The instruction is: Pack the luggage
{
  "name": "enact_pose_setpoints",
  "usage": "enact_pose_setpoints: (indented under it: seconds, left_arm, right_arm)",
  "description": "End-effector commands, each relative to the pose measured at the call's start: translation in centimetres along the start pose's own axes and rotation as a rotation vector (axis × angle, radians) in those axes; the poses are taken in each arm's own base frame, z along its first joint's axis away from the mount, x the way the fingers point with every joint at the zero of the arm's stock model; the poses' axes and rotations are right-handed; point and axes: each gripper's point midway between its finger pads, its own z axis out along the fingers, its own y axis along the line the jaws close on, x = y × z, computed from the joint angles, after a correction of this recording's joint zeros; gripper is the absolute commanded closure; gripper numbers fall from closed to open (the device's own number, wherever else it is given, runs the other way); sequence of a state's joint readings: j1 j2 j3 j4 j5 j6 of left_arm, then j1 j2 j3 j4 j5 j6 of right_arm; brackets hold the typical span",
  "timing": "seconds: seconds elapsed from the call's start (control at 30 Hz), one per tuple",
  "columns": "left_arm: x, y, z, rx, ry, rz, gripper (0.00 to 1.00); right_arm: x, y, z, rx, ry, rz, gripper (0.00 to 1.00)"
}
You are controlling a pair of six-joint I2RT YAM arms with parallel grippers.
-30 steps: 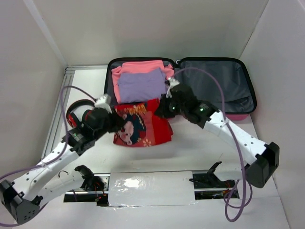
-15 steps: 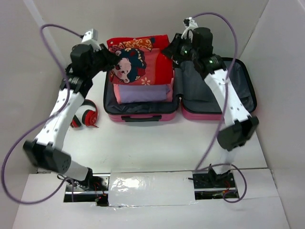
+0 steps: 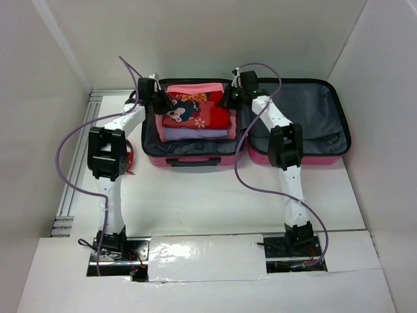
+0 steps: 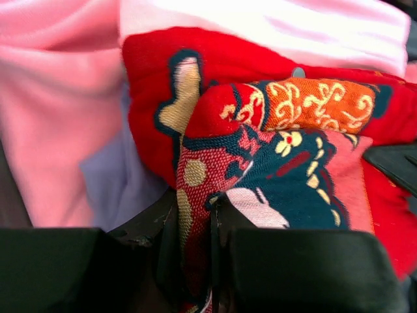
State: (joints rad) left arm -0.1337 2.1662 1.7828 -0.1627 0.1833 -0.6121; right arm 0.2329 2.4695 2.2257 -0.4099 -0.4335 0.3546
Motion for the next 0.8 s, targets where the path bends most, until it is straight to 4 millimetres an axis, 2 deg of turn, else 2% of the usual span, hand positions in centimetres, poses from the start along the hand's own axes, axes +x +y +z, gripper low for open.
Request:
enact_pose_setpoints:
  seconds: [0.0,0.07,0.1,0.13,0.17,0.2,0.23,0.27,0.3,0.33,0.37,0.4,0.43,0.47,0.5,0.53,0.57,0.6,0.63,0.67,0.7,0.73,0.77]
  left_arm:
    - [-6.8,3.1,-0.7,-0.081,-0.162,-0.007,1.00]
    - [-7.4,2.7,-1.1,-0.055,-0.160,-0.008,0.94]
    - [-7.3,2.7,-1.1,-0.048,-0.155,0.014,0.72]
    - [-8.2,2.0,-2.0,-0.038,-0.176,0.030,0.58]
    - [-8.4,1.6,-2.7,-0.037,-0.178,0.040,0.41]
    - [-9.2,1.1,-3.6,-0.030,-0.196,0.069,0.28]
    - [-9.9,0.4,-4.6,-0.020,-0.217,0.088,0.01]
    - [-11.2,-1.1,-6.7,0.005,-0.247,0.109,0.01]
    - [-11.8,-2.1,-7.9,0.031,-0.264,0.127,0.01]
    - [-12.4,-3.0,-9.0,0.049,-0.282,0.143,0.01]
    - [-13.6,-4.5,-11.2,0.078,-0.319,0.156,0.01]
    - [-15.0,-5.1,-12.9,0.093,-0.357,0.162,0.01]
    - [-15.4,-5.0,-14.3,0.090,-0.357,0.157,0.01]
    - [-16.8,-5.5,-17.3,0.093,-0.403,0.161,0.01]
    - [-17.1,-5.3,-18.8,0.071,-0.423,0.155,0.01]
    - [-17.0,-4.6,-20.1,0.039,-0.428,0.143,0.01]
    - [-15.8,-3.0,-20.5,-0.003,-0.407,0.124,0.01]
    - [-15.2,-1.9,-21.6,-0.031,-0.406,0.098,0.01]
    - [-15.5,-1.0,-25.0,-0.058,-0.449,0.066,0.01]
    - [-15.0,0.3,-26.1,-0.092,-0.458,0.042,0.01]
    - [-12.5,4.4,-25.7,-0.164,-0.410,-0.016,0.01]
    - [-10.2,6.3,-26.7,-0.208,-0.395,-0.042,0.01]
    - [-10.9,6.6,-28.3,-0.215,-0.436,-0.054,0.01]
  right_arm:
    - [-5.6,-1.5,-1.7,0.065,-0.142,-0.091,0.95]
    - [-6.3,-1.1,-2.0,0.062,-0.155,-0.111,0.87]
    - [-7.0,-0.8,-2.7,0.067,-0.173,-0.127,0.79]
    - [-7.4,-0.5,-3.3,0.074,-0.181,-0.129,0.52]
    - [-8.2,0.0,-4.1,0.081,-0.201,-0.146,0.41]
    - [-9.7,1.0,-6.0,0.097,-0.241,-0.156,0.31]
    - [-10.6,1.8,-7.1,0.097,-0.267,-0.164,0.23]
    - [-11.8,2.3,-8.6,0.097,-0.297,-0.180,0.15]
    - [-13.3,4.3,-11.3,0.082,-0.340,-0.198,0.13]
    - [-14.3,5.1,-13.0,0.071,-0.368,-0.221,0.11]
    - [-14.6,6.1,-14.4,0.061,-0.374,-0.236,0.10]
    - [-14.8,6.8,-15.6,0.058,-0.382,-0.239,0.07]
    - [-15.8,8.5,-18.7,0.062,-0.427,-0.265,0.05]
    - [-15.5,9.7,-21.3,0.065,-0.446,-0.270,0.03]
    - [-15.0,9.9,-22.3,0.074,-0.447,-0.267,0.02]
    - [-14.8,10.3,-23.3,0.073,-0.459,-0.282,0.00]
    - [-14.2,11.2,-24.0,0.059,-0.467,-0.293,0.00]
    - [-11.7,10.8,-22.9,0.061,-0.412,-0.281,0.00]
    - [-11.3,13.0,-24.8,0.030,-0.443,-0.305,0.00]
    - [-10.5,13.0,-25.1,0.021,-0.435,-0.306,0.00]
    - [-8.0,13.3,-25.0,0.004,-0.395,-0.305,0.00]
    - [-5.6,13.2,-23.7,-0.015,-0.344,-0.292,0.00]
    - [-6.1,13.8,-24.5,-0.025,-0.371,-0.302,0.00]
